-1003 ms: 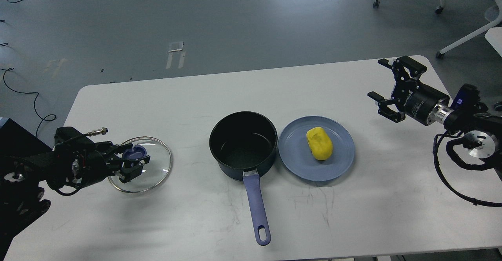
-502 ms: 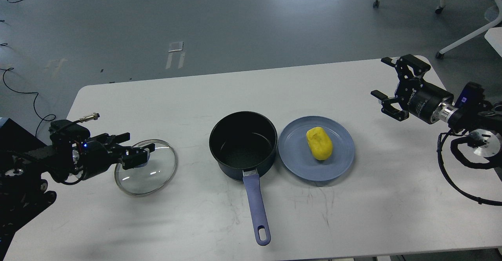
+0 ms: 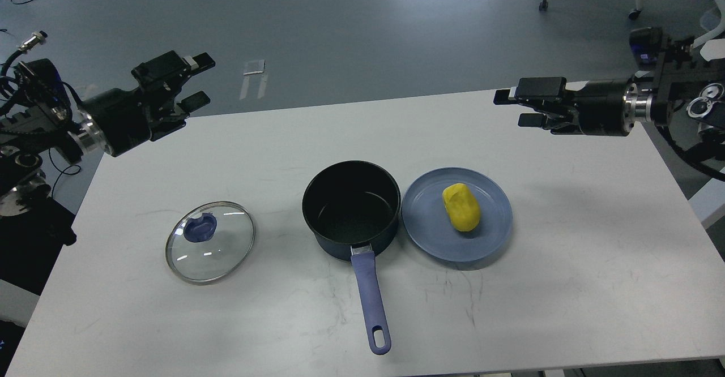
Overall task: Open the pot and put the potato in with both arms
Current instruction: 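Raise the left gripper away and reach the right gripper toward the potato, then grasp the yellow potato on the plate with the right gripper and lift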
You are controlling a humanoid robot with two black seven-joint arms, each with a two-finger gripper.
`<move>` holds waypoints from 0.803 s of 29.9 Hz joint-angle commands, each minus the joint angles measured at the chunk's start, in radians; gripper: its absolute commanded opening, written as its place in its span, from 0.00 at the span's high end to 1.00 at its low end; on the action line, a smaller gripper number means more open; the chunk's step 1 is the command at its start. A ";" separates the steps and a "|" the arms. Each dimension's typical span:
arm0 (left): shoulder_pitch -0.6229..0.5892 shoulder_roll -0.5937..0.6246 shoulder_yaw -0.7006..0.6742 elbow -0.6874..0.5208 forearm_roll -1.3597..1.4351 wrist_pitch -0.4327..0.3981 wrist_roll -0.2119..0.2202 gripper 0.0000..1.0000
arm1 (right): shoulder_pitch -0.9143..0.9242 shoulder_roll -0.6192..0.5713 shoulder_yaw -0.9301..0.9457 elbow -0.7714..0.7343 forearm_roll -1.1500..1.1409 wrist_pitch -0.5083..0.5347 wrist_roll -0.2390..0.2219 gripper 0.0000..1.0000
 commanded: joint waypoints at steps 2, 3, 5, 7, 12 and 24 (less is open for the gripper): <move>0.006 -0.004 0.001 0.000 -0.031 -0.008 0.000 0.02 | 0.180 0.092 -0.218 0.007 -0.140 0.000 0.000 0.02; 0.008 -0.005 0.001 0.000 -0.031 -0.008 0.000 0.02 | 0.209 0.118 -0.272 0.005 -0.170 0.000 0.000 0.02; 0.010 -0.007 0.001 0.000 -0.033 -0.008 0.000 0.02 | 0.240 0.169 -0.350 -0.001 -0.215 0.000 0.000 0.02; 0.010 -0.011 0.001 0.000 -0.033 -0.008 0.000 0.02 | 0.253 0.215 -0.399 -0.006 -0.247 0.000 0.000 0.02; 0.010 -0.021 -0.002 0.000 -0.034 -0.009 0.000 0.02 | 0.259 0.348 -0.539 -0.085 -0.281 -0.033 0.000 0.02; 0.008 -0.027 -0.025 -0.002 -0.033 -0.011 0.000 0.02 | 0.217 0.485 -0.584 -0.154 -0.269 -0.058 0.000 0.02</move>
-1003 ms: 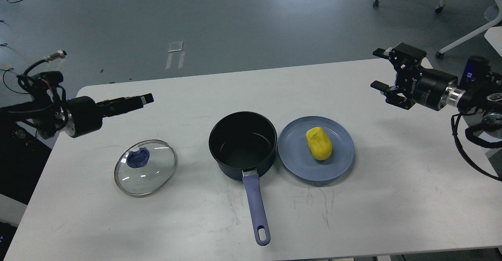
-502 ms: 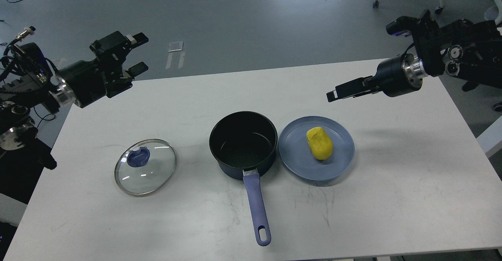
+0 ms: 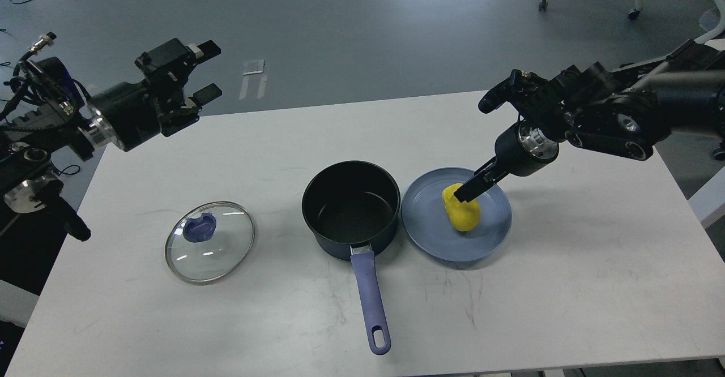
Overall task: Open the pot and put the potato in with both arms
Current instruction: 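Grasp the yellow potato on the plate with the right gripper and lift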
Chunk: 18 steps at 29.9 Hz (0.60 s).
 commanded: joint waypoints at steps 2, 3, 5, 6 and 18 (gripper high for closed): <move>0.000 -0.003 -0.009 -0.001 0.000 0.000 0.000 0.02 | -0.037 0.021 0.007 -0.013 0.017 -0.006 0.000 0.03; 0.000 -0.003 -0.009 -0.001 0.000 0.000 0.000 0.02 | -0.038 0.021 0.007 -0.013 0.017 -0.006 0.000 0.03; 0.000 -0.007 -0.011 -0.001 0.000 0.000 0.000 0.02 | -0.063 0.032 0.007 -0.030 0.028 -0.020 0.000 0.03; 0.000 -0.007 -0.011 -0.001 0.000 0.000 0.000 0.02 | -0.070 0.033 0.007 -0.033 0.030 -0.025 0.000 0.03; 0.000 -0.012 -0.013 -0.001 0.000 0.000 0.000 0.02 | -0.107 0.055 0.002 -0.056 0.043 -0.074 0.000 0.49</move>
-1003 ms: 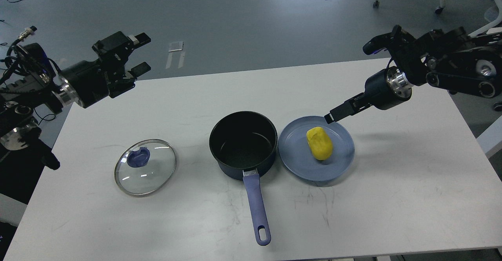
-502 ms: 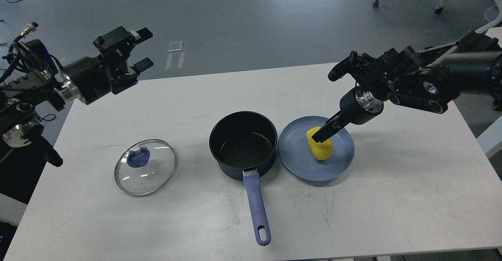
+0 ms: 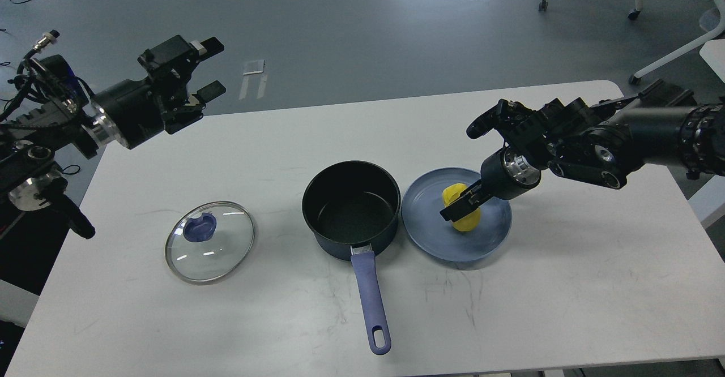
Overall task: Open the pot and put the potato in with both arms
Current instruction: 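Grasp the yellow potato on the plate with the right gripper and lift, then carry the potato over the saucepan and lower it inside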
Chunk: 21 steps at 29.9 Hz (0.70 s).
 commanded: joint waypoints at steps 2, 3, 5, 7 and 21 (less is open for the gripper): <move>0.000 0.000 0.000 0.000 0.001 0.000 0.000 0.02 | 0.000 -0.003 -0.005 0.007 0.003 0.000 0.000 0.62; 0.000 0.000 -0.001 0.000 0.001 -0.004 0.000 0.02 | 0.000 -0.004 -0.005 0.010 0.003 0.000 0.000 0.71; 0.000 0.000 -0.001 0.000 0.001 -0.015 0.000 0.02 | 0.007 -0.006 -0.004 0.013 0.003 0.000 0.000 0.79; -0.001 0.001 -0.001 0.000 0.001 -0.026 0.000 0.02 | 0.020 -0.011 0.002 0.026 0.005 0.000 0.000 0.80; -0.001 0.001 -0.023 0.000 0.000 -0.054 0.000 0.02 | 0.237 0.046 0.108 0.106 0.147 -0.002 0.000 0.75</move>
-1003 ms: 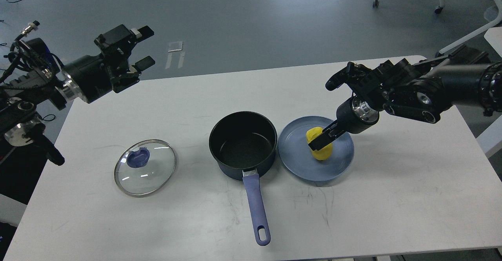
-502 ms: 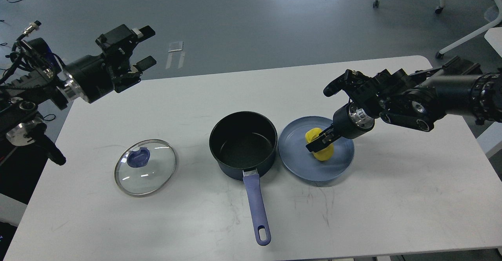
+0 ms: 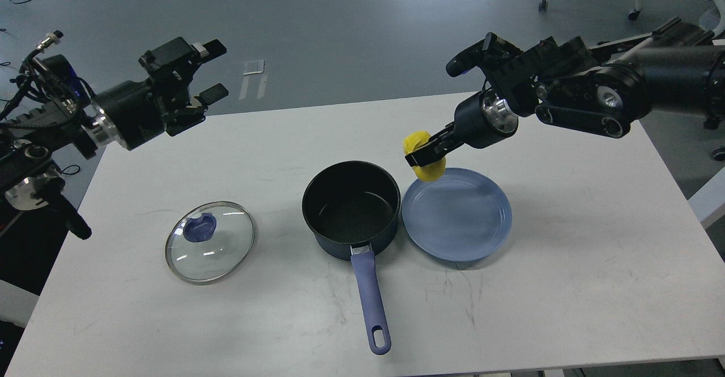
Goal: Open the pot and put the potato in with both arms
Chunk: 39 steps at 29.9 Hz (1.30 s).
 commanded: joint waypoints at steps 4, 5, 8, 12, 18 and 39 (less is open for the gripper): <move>0.001 0.000 -0.018 0.000 -0.001 -0.013 0.000 0.02 | 0.011 0.124 0.001 -0.009 0.099 -0.001 0.000 0.75; 0.001 0.000 -0.019 0.000 -0.001 -0.013 0.000 0.02 | 0.003 0.144 0.000 -0.013 0.115 -0.001 0.000 0.75; 0.001 0.000 -0.019 0.000 -0.002 -0.013 0.000 0.02 | -0.012 0.184 -0.006 -0.036 0.156 -0.003 0.000 0.75; 0.001 -0.002 -0.019 0.000 -0.002 -0.013 0.000 0.02 | -0.037 0.186 -0.014 -0.048 0.162 -0.004 0.000 0.71; 0.001 -0.002 -0.019 0.000 -0.002 -0.013 0.000 0.02 | -0.066 0.186 -0.016 -0.067 0.165 -0.018 0.000 0.63; 0.003 -0.002 -0.026 0.000 -0.002 -0.013 0.000 0.02 | -0.054 0.158 -0.002 -0.067 0.187 -0.018 0.000 0.03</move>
